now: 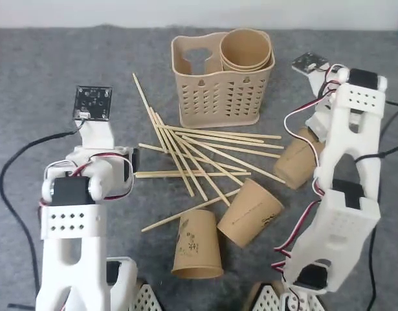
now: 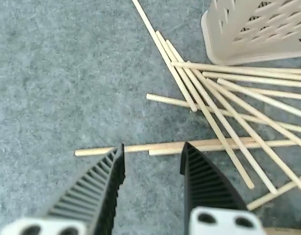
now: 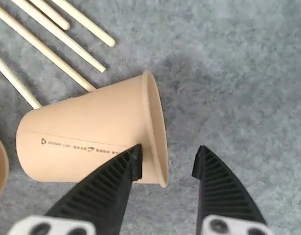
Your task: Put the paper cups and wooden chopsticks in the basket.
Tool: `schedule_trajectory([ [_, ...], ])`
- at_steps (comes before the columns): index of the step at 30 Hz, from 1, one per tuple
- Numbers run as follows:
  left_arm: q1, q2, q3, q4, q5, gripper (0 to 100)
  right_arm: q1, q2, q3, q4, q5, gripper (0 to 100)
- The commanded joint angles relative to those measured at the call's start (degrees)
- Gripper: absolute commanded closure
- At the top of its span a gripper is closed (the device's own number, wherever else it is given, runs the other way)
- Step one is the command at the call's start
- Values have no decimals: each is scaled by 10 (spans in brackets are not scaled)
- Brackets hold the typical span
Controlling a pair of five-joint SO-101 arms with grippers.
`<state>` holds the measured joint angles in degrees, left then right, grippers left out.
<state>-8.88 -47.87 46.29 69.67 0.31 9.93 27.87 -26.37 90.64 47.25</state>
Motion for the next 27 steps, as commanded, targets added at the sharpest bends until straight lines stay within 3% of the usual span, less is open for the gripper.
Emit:
schedule_trajectory([
  [1,0,-18,-5,-13,-4,820,-18,3,-9,28,17,840],
  [7,1,-18,-5,-14,-4,820,-59,-7,-10,80,53,983],
  [17,-1,-18,8,-35,-2,820,-61,-67,-10,82,23,989],
  [27,1,-18,19,-42,-2,820,-80,-236,-10,118,5,990],
])
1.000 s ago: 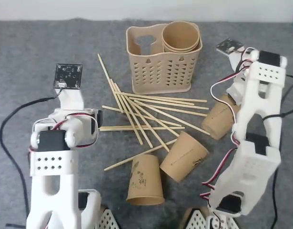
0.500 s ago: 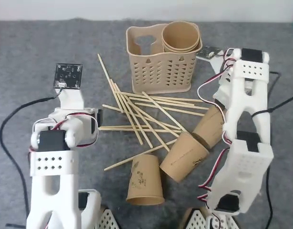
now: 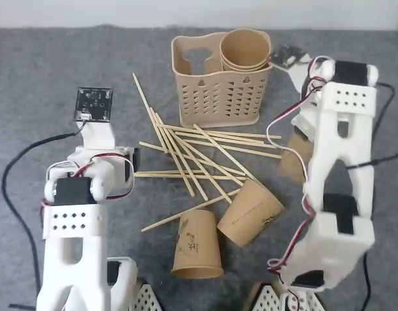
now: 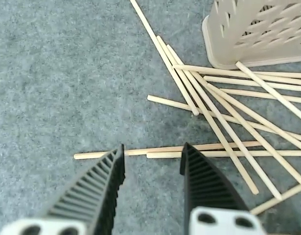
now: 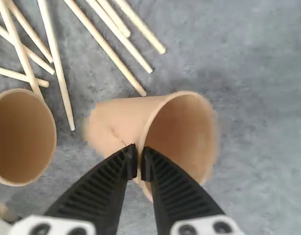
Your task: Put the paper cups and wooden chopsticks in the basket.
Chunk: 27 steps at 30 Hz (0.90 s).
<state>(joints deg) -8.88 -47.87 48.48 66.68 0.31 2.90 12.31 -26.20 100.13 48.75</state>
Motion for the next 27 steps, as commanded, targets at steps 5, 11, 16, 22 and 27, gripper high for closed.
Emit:
schedule_trajectory([
  [5,0,-18,-2,-12,-1,820,-11,-158,-11,16,-4,990],
  [11,0,-18,-1,-11,-1,820,-10,-219,-11,-52,-4,990],
  [16,0,-18,0,-10,-1,820,-28,-242,-32,-103,-5,990],
  [22,3,-18,11,-12,-1,820,-52,-243,-143,-127,-7,990],
  [27,3,-18,11,-13,-1,820,-73,-243,-166,-214,-30,990],
])
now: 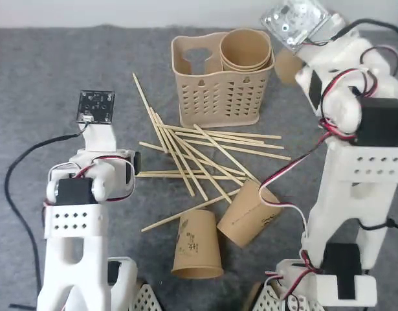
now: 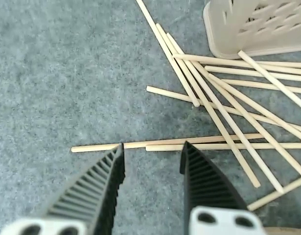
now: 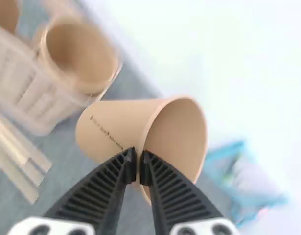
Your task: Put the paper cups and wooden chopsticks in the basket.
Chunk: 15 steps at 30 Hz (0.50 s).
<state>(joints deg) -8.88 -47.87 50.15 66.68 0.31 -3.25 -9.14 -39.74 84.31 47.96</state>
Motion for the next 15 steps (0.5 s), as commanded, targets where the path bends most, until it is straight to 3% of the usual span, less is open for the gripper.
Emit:
schedule_trajectory([
  [1,3,-18,-5,-16,-1,820,-15,-28,-30,-79,-30,990],
  [8,3,-21,21,-44,0,820,-69,21,-32,-205,-47,990],
  [15,2,-19,22,-44,0,820,-102,109,-33,-236,-45,990],
])
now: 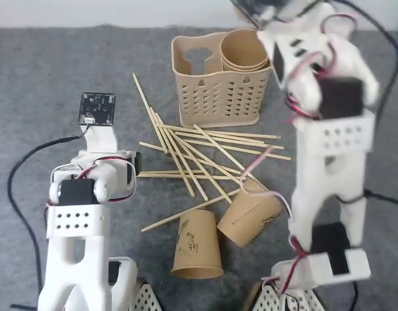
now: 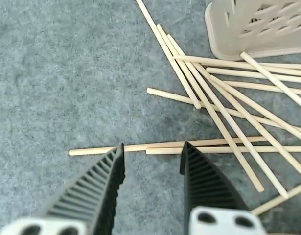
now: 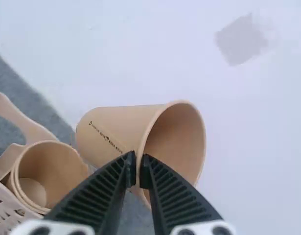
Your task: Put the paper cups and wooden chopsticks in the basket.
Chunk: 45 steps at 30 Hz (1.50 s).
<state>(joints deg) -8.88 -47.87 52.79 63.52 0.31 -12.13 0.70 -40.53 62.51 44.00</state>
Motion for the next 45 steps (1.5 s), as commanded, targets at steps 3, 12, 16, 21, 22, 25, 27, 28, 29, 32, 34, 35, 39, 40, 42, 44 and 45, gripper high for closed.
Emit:
schedule_trajectory([
  [3,2,-18,-4,-12,0,820,-15,36,-25,-19,18,990],
  [12,2,-18,-4,-13,0,820,-13,44,-25,16,32,990],
  [16,2,-18,-4,-13,0,820,-13,42,-25,48,39,990],
  [21,2,-18,-3,-13,0,820,-15,46,-25,75,64,990],
  [22,2,-18,-3,-13,0,820,-15,48,-24,75,66,990],
  [25,2,-18,-3,-12,0,820,-17,64,-23,90,84,990],
  [27,2,-18,-3,-12,0,820,-20,67,-25,109,95,990],
  [28,2,-18,-3,-12,0,820,-21,65,-25,117,97,990],
  [29,2,-18,-3,-12,0,820,-21,61,-25,124,97,990],
  [32,2,-18,-3,-12,-1,820,-21,38,-25,128,97,990],
  [34,2,-18,-3,-13,-1,820,-21,22,-25,128,97,990],
  [35,2,-18,-3,-13,-1,820,-21,15,-25,129,97,990],
  [39,2,-18,-3,-13,-1,819,-21,-10,-25,125,97,990],
  [40,2,-18,-3,-13,-1,819,-21,-15,-25,124,97,990],
  [42,2,-18,-3,-13,-1,819,-21,-22,-25,124,97,990],
  [44,2,-18,-3,-13,-1,819,-22,-23,-25,124,97,990],
  [45,2,-18,-3,-13,-1,819,-25,-22,-25,124,97,990],
])
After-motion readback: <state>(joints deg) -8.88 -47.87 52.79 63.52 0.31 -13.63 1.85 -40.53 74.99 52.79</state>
